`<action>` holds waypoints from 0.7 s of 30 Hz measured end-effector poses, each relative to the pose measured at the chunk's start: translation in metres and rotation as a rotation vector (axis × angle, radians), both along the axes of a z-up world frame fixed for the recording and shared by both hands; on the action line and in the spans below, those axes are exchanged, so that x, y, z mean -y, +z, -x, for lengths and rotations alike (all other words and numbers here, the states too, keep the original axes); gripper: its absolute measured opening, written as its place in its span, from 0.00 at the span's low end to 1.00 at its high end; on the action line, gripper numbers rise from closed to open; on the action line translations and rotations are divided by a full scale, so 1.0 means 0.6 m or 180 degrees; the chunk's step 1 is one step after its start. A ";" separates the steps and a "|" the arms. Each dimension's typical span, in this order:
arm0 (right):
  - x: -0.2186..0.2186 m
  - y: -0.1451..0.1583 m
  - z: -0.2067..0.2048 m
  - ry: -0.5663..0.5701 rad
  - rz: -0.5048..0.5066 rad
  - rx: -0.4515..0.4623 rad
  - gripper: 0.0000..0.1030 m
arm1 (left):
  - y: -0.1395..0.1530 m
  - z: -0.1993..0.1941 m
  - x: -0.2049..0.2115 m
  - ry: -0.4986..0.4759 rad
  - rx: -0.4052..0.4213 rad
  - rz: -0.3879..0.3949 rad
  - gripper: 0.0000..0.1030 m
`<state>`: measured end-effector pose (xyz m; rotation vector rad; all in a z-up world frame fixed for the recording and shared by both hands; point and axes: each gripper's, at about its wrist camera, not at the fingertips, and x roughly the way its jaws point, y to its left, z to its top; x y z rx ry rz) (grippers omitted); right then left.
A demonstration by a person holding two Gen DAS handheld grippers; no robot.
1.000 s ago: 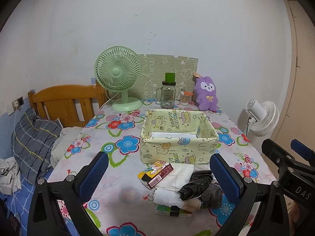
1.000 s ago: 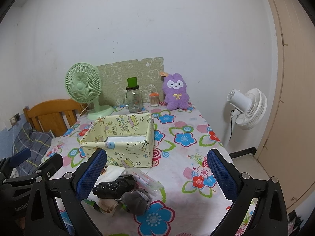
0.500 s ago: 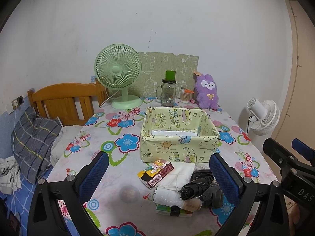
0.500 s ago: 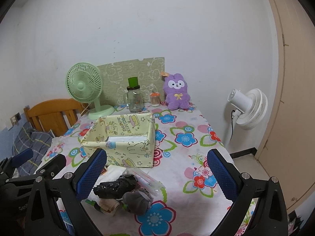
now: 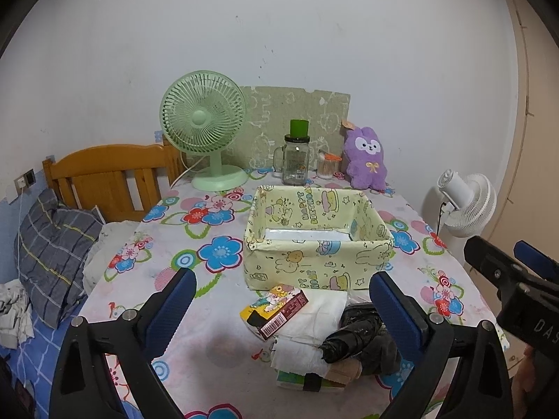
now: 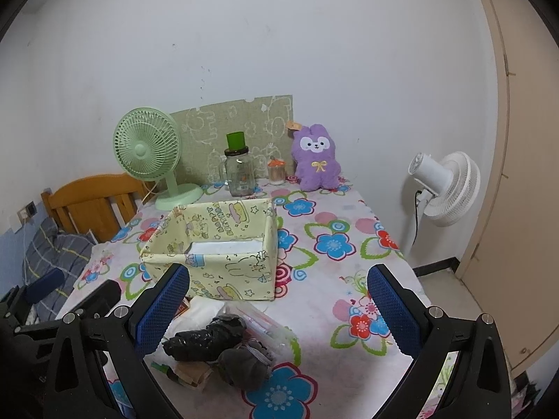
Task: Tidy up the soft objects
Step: 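Reach the right gripper down and grasp the black plastic-wrapped bundle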
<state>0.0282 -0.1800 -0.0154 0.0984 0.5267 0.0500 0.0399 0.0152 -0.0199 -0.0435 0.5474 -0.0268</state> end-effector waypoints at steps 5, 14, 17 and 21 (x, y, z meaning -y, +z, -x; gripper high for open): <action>-0.003 -0.014 -0.016 0.0046 -0.0049 -0.0071 1.00 | -0.018 -0.010 0.003 -0.0051 -0.0067 0.0008 0.94; -0.023 -0.051 -0.031 0.0158 0.0010 -0.0189 0.98 | -0.057 -0.023 0.011 -0.0175 -0.0213 0.0036 0.91; -0.030 -0.063 -0.038 0.0206 0.0025 -0.0251 0.97 | -0.069 -0.026 0.012 -0.0196 -0.0287 0.0020 0.89; -0.041 -0.080 -0.043 0.0281 0.0030 -0.0330 0.96 | -0.083 -0.030 0.010 -0.0211 -0.0362 0.0013 0.87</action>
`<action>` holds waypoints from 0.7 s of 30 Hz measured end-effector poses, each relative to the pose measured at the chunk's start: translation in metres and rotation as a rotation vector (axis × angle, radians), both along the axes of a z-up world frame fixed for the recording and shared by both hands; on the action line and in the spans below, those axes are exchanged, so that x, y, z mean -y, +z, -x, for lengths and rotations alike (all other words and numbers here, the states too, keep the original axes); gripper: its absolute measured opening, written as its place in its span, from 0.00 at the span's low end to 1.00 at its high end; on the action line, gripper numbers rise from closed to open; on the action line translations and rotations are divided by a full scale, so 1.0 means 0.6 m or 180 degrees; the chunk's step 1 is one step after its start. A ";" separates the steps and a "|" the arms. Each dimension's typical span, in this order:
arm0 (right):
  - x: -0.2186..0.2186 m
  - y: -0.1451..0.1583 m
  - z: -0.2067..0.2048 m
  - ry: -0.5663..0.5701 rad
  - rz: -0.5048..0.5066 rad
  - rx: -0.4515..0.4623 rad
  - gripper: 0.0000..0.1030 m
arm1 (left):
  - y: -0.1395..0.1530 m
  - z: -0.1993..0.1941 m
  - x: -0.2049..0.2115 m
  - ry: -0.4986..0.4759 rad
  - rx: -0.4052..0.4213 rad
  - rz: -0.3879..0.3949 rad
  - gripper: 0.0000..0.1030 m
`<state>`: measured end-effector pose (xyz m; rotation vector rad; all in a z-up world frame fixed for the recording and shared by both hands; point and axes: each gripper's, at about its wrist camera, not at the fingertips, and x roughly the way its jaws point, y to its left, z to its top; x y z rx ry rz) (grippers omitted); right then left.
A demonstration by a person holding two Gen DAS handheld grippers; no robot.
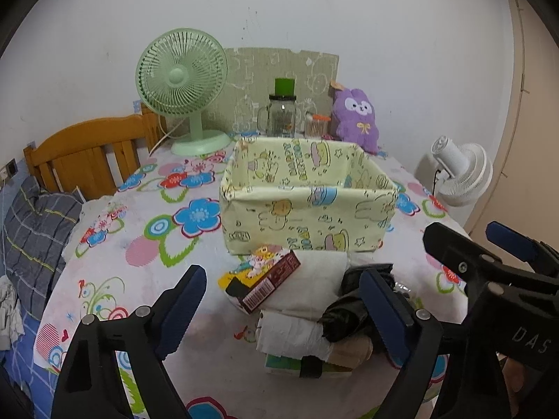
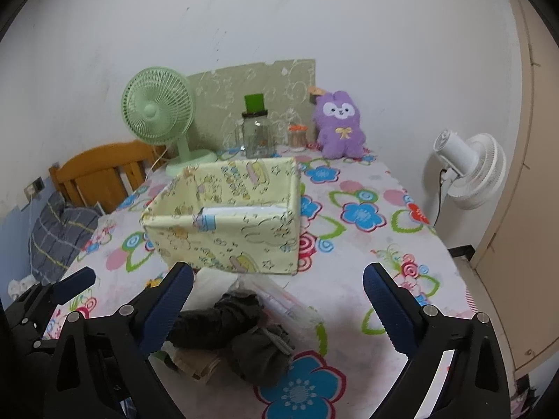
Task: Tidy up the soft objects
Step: 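Reach the right gripper down and grasp the black plastic-wrapped bundle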
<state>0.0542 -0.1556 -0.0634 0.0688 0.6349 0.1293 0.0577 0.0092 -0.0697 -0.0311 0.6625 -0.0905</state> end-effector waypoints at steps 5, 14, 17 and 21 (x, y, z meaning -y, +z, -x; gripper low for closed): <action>-0.019 -0.018 -0.007 0.0102 0.0006 -0.0106 0.94 | -0.019 -0.006 -0.004 -0.0008 -0.0103 -0.0024 0.87; -0.050 -0.052 -0.020 0.0267 -0.0012 -0.0309 0.90 | -0.045 -0.005 -0.009 -0.0056 -0.0213 0.0003 0.87; -0.060 -0.061 -0.022 0.0324 -0.0015 -0.0363 0.89 | -0.052 -0.007 -0.011 -0.0065 -0.0246 0.0019 0.87; -0.072 -0.073 -0.028 0.0396 -0.0020 -0.0448 0.86 | -0.062 -0.010 -0.011 -0.0075 -0.0307 0.0011 0.87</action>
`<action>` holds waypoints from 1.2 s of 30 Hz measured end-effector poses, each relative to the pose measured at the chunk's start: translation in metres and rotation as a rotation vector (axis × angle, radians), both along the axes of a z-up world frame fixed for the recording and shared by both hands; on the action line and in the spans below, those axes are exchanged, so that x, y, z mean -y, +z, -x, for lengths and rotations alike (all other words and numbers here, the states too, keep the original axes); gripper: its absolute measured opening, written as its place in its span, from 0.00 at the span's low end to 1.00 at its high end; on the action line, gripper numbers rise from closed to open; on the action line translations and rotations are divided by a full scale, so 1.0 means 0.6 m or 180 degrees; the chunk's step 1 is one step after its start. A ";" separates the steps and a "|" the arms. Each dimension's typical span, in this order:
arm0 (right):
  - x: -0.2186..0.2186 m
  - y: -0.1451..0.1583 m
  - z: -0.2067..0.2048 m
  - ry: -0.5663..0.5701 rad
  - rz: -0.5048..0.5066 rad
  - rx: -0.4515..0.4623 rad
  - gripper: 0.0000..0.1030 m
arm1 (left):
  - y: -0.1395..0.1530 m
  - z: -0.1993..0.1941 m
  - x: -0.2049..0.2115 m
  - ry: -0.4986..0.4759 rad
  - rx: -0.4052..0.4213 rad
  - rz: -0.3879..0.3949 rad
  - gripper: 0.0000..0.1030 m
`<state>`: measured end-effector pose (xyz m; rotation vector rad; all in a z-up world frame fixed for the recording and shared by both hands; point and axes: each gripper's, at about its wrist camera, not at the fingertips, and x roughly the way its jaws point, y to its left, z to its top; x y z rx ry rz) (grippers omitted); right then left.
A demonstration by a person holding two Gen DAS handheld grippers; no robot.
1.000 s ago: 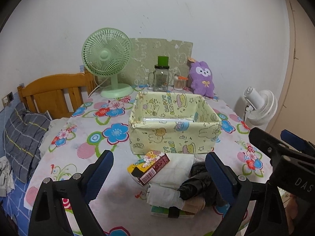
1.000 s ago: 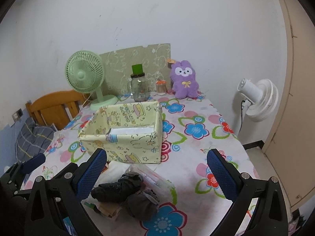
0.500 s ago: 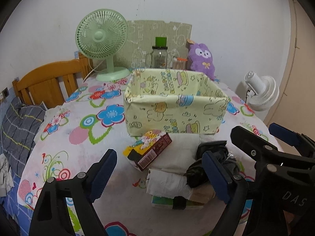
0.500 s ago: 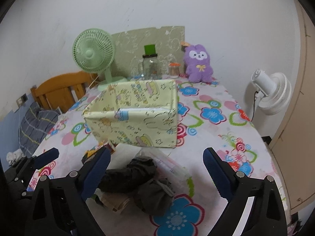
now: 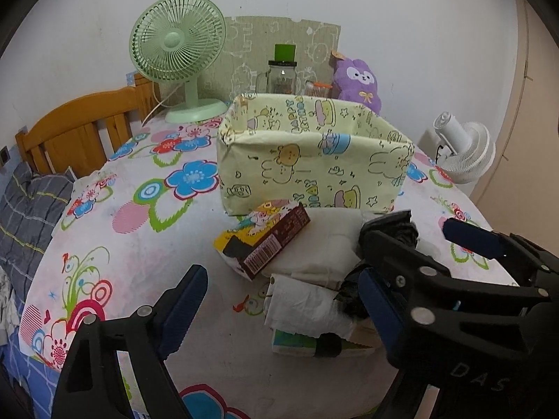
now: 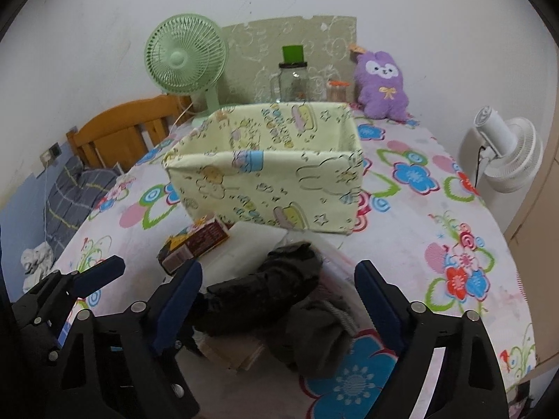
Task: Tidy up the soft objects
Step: 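Reach the right gripper down and grasp the black plastic-wrapped bundle, then grasp the white rolled cloth with the left gripper while the right gripper holds the black bundle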
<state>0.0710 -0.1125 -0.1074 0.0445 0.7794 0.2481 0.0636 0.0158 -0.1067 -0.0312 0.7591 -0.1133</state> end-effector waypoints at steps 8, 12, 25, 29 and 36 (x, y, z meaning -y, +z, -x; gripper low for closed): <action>-0.013 -0.034 -0.020 0.0093 -0.0108 -0.0313 0.65 | -0.027 -0.010 0.002 -0.0015 -0.0161 -0.0022 0.84; -0.018 -0.038 -0.023 0.0070 -0.0075 -0.0317 0.55 | -0.029 -0.014 -0.001 -0.0008 -0.0155 0.0015 0.77; -0.023 -0.039 -0.023 0.0063 -0.0017 -0.0292 0.51 | -0.040 -0.020 0.006 -0.0071 -0.0239 0.0078 0.63; -0.022 -0.037 -0.022 0.0052 -0.0022 -0.0279 0.50 | -0.037 -0.019 0.007 -0.0064 -0.0217 0.0079 0.61; -0.018 -0.029 -0.015 0.0033 -0.0015 -0.0240 0.50 | -0.036 -0.017 0.011 -0.0099 -0.0229 0.0090 0.50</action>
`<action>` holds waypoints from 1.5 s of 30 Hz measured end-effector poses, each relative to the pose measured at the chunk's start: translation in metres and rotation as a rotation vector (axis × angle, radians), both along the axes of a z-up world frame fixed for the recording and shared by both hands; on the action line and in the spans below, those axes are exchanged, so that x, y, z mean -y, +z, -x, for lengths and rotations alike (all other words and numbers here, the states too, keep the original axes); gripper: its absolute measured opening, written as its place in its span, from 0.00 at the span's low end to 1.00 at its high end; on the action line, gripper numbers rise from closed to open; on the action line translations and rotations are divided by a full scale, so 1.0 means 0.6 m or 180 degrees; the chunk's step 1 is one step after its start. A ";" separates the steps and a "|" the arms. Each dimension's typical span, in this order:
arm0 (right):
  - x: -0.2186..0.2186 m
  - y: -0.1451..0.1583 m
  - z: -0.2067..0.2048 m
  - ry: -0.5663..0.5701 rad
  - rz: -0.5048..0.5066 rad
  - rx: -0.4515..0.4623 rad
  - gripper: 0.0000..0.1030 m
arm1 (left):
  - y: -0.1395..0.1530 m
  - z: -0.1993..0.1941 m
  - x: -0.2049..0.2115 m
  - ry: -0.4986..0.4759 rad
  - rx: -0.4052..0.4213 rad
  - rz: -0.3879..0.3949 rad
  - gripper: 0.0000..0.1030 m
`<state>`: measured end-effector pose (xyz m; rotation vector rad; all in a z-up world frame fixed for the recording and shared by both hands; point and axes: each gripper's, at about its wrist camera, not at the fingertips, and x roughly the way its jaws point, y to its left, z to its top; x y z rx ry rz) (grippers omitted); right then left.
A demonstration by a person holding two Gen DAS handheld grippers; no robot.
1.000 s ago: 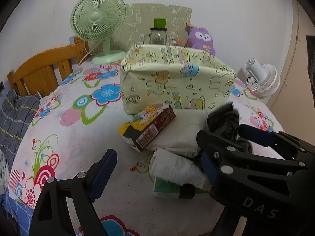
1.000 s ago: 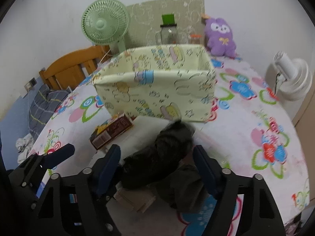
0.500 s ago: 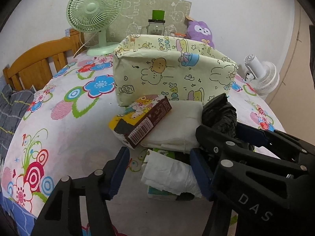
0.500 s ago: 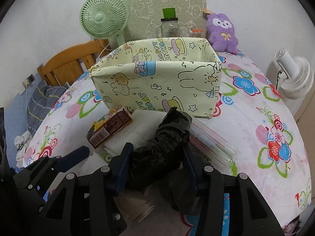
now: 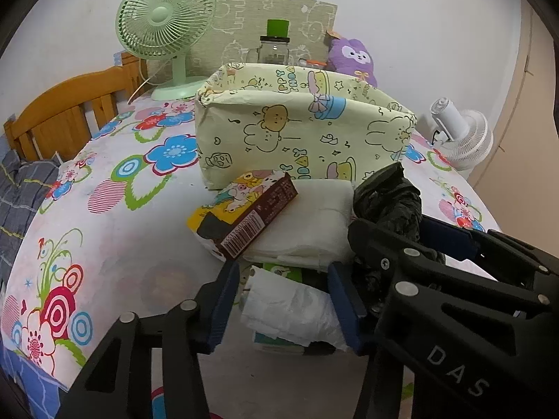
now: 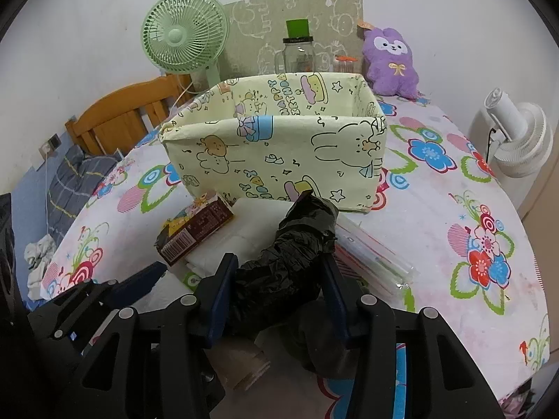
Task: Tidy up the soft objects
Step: 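Grasp the white rolled cloth with the left gripper while the right gripper holds the black bundle, then lift and carry both held items over the yellow fabric basket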
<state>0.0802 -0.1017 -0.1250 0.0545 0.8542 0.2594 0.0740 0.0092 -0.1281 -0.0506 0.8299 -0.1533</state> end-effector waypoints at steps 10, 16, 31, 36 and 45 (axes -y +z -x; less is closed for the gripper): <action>-0.001 0.002 0.004 -0.0001 -0.0010 0.0006 0.50 | -0.010 0.005 -0.001 0.0106 -0.0030 0.0073 0.42; -0.002 0.003 0.005 0.0001 -0.0009 0.0010 0.50 | -0.007 0.007 -0.001 0.0188 0.0015 0.0093 0.31; 0.000 0.011 0.005 -0.0023 -0.0021 0.0045 0.50 | 0.012 0.008 -0.003 0.0225 0.0094 0.0137 0.21; 0.007 0.024 0.007 -0.0043 -0.0045 0.0100 0.50 | 0.031 0.009 0.005 0.0205 0.0153 0.0110 0.21; 0.024 0.058 0.013 -0.0102 -0.0090 0.0219 0.50 | 0.066 0.012 0.020 0.0169 0.0260 0.0034 0.21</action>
